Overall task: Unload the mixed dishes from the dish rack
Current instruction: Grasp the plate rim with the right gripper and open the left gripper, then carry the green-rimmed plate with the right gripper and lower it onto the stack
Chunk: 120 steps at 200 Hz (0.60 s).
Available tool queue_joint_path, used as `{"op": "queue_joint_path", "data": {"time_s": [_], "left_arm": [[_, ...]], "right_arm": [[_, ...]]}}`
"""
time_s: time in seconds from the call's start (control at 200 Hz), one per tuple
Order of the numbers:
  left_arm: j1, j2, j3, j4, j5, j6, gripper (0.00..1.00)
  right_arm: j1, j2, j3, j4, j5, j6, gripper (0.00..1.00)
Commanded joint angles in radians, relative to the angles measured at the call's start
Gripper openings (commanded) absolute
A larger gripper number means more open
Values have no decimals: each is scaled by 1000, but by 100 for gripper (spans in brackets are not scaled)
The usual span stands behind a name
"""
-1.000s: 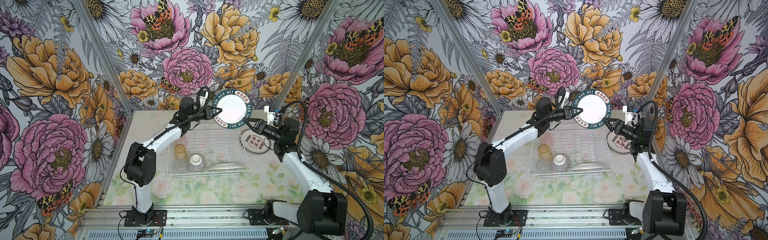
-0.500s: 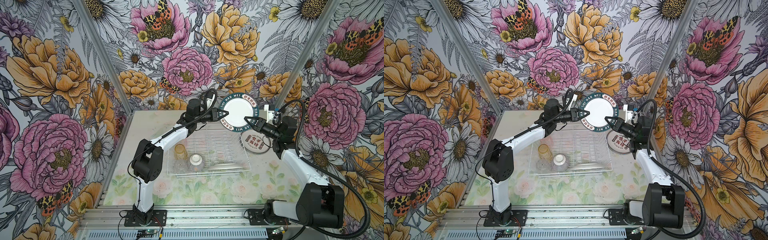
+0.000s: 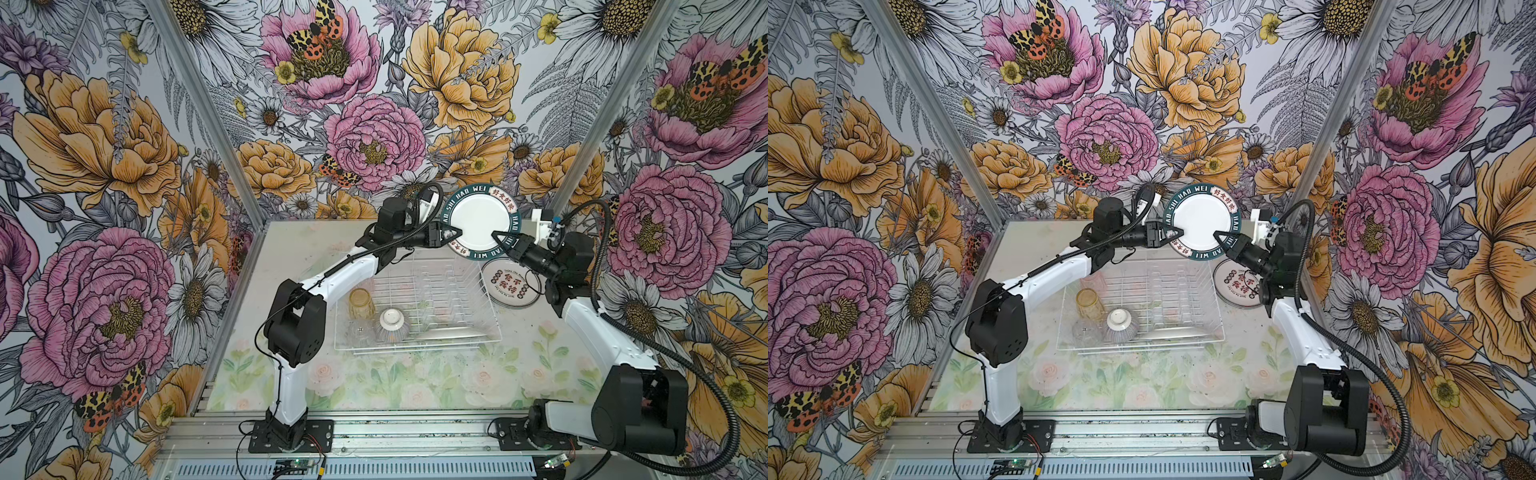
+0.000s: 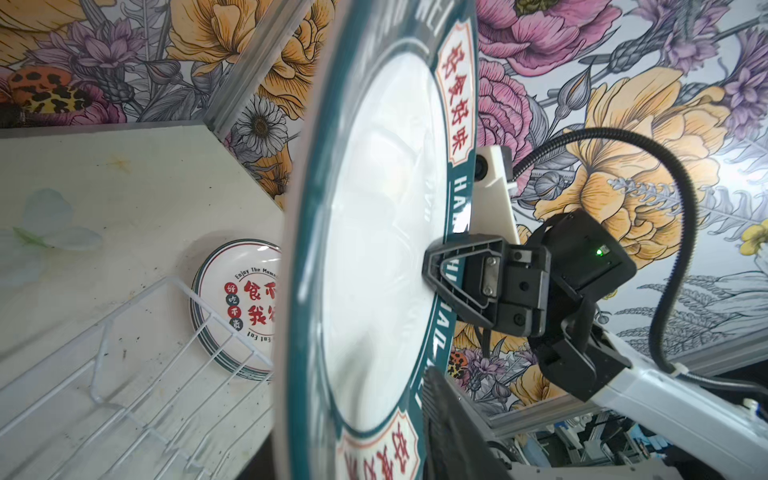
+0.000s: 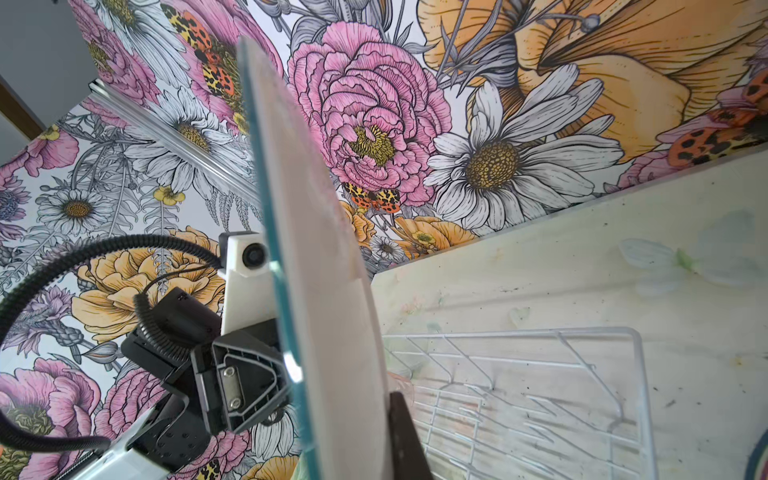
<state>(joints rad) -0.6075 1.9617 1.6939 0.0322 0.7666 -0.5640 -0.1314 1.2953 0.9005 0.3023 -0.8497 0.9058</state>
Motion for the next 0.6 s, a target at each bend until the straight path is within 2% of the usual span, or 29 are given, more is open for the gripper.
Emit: {"op": "queue_joint_path", "data": {"time_s": [0.0, 0.125, 0.27, 0.345, 0.595], "left_arm": [[-6, -86, 38, -256, -83, 221, 41], [12, -131, -3, -363, -179, 289, 40], [19, -269, -84, -420, -306, 345, 40], [31, -312, -133, -426, -345, 361, 41], [87, -388, -208, -434, -365, 379, 40]], "right_arm": [[-53, -36, 43, 20, 43, 32, 0], [-143, -72, 53, -128, 77, -32, 0], [-212, -57, 73, -335, 135, -150, 0], [-240, -36, 48, -345, 144, -148, 0], [-290, -7, -54, -366, 193, -179, 0]]}}
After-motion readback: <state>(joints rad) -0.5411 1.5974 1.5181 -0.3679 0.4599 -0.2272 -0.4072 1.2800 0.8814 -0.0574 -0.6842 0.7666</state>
